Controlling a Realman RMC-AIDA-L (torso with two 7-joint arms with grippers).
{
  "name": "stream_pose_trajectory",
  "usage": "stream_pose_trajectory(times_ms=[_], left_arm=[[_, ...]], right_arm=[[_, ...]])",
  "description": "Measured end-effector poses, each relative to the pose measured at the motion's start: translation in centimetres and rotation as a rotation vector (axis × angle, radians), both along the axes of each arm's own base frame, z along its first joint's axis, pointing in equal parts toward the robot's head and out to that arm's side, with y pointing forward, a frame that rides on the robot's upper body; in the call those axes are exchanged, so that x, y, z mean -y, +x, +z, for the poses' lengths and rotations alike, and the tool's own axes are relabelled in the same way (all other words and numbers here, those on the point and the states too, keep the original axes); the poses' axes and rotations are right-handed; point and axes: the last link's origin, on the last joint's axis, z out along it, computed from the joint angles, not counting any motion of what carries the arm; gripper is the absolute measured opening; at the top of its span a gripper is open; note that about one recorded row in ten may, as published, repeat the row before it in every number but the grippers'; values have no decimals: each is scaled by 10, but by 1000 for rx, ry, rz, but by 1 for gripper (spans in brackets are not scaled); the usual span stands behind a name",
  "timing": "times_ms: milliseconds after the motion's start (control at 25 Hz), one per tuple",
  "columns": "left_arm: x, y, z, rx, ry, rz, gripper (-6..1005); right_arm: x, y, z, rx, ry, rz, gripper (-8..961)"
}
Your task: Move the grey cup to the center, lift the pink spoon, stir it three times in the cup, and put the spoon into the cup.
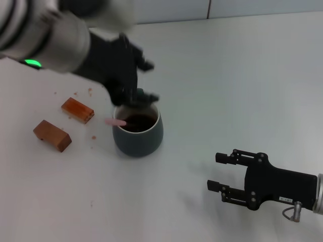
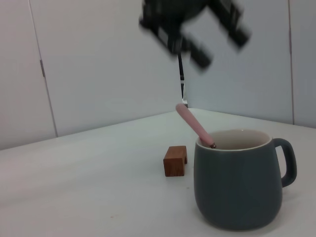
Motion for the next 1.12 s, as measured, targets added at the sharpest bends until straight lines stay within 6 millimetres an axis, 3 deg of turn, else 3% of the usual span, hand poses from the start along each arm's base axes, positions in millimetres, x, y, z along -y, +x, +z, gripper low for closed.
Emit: stream_pose_trajectory(times_ms=[80, 120, 160, 280, 320, 360, 520, 560, 600, 680, 760, 880, 1120], left_arm=[[0, 1, 9, 84, 4, 6, 391], [-1, -7, 29, 285, -3, 45, 415], [-1, -7, 29, 285, -3, 45, 449], [1, -34, 49, 581, -49, 92, 553], [1, -64, 59, 800, -57, 136, 587], [1, -64, 59, 800, -57, 136, 595], [7, -132, 67, 1078, -9, 216, 628], [7, -132, 67, 1078, -9, 216, 636], [19, -171, 59, 1111, 45, 229, 644], [31, -193, 48, 1101, 84, 231, 683], [55, -226, 30, 1068, 181, 199, 746], [82, -251, 14, 1005, 277, 156, 840], [120, -273, -13, 930, 290, 193, 838]], right_arm=[[0, 1, 0, 0, 2, -2, 681], [1, 1, 1, -2, 5, -4, 681], [1, 1, 1, -2, 5, -4, 681], [1, 2, 2, -3, 8, -6, 681], [2, 2, 2, -3, 9, -9, 681], [2, 2, 2, -3, 9, -9, 681], [3, 4, 3, -3, 15, -12, 681], [3, 4, 3, -3, 15, -12, 681], [3, 4, 4, -1, 20, -11, 681], [3, 5, 4, 0, 24, -12, 681], [2, 5, 5, 3, 30, -13, 681], [2, 6, 6, 7, 34, -14, 681], [2, 7, 6, 11, 36, -16, 681]])
